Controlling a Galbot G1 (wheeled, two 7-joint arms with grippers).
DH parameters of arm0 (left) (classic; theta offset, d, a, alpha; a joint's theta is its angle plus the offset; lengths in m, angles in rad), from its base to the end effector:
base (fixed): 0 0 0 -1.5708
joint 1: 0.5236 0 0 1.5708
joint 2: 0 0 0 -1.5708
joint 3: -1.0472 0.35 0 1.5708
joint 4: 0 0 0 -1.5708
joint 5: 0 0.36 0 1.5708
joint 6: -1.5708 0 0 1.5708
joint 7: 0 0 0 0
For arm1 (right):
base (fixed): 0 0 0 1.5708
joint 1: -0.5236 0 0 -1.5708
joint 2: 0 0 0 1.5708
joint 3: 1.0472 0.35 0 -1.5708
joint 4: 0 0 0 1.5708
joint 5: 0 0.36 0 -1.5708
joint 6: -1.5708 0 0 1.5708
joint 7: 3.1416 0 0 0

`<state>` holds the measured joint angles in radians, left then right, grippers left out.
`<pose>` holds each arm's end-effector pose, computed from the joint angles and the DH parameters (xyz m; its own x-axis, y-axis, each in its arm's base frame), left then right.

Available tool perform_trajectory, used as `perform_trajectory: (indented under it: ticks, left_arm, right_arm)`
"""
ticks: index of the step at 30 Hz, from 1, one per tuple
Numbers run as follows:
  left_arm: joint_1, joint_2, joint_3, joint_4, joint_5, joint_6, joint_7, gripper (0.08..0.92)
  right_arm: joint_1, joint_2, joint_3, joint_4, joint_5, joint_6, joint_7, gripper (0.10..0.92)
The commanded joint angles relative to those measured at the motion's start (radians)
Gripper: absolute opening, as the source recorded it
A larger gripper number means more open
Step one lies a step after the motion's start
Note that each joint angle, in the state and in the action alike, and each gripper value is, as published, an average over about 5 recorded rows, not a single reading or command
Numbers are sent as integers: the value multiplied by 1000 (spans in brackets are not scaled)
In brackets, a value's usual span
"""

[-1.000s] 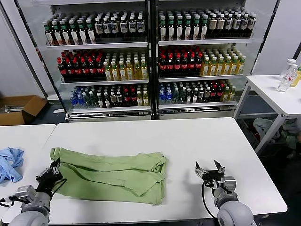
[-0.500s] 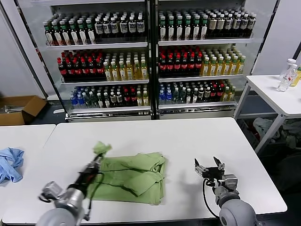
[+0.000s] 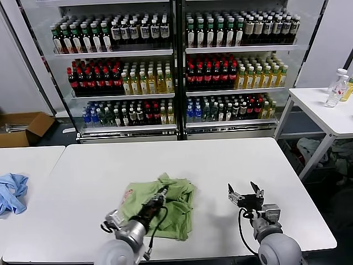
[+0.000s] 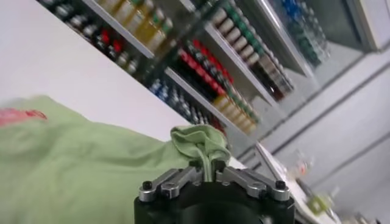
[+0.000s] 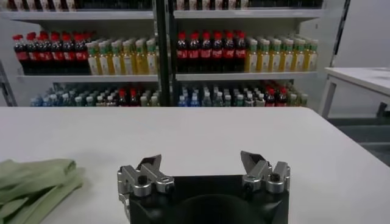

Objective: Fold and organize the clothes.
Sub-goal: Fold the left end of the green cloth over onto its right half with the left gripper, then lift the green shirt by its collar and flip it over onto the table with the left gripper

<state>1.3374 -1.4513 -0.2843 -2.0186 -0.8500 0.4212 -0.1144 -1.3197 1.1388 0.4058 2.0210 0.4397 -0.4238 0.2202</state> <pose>0.2443 -0.0532 -0.2837 -0.8566 0.4588 0.2359 0.1830 0.6977 -0.6926 0.2585 -0.0464 -0.2711 -0.9429 -0.0726 0.3252 -0.0807 0.9967 -0.0115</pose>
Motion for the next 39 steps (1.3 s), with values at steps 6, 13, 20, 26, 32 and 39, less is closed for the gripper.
perform_trajectory:
  ticks: [6,13,20,26,32,39]
  left_arm:
    - [93,9,15,-134,310,-24,120,468]
    - [132,111,-240,-75,411,-108,64,667]
    - [111,189,-310,74,408,-124,37,815]
    - [105,174,-272,106,357,-67,57,822]
    - [100,157,-243,121,355,-26,83,823]
    - [99,154,-233,102,244,-15,115,723]
  right_arm:
    - [6,4,-4,0,1,4,-3,823]
    - [9,5,-7,-4,1,7,-4,823]
    - [15,11,-12,-10,-3,7,-3,823]
    - [18,13,-12,-8,-4,5,-2,823]
    - [8,8,-5,4,-5,4,-2,823]
    - [-1,7,1,15,-6,5,-1,823]
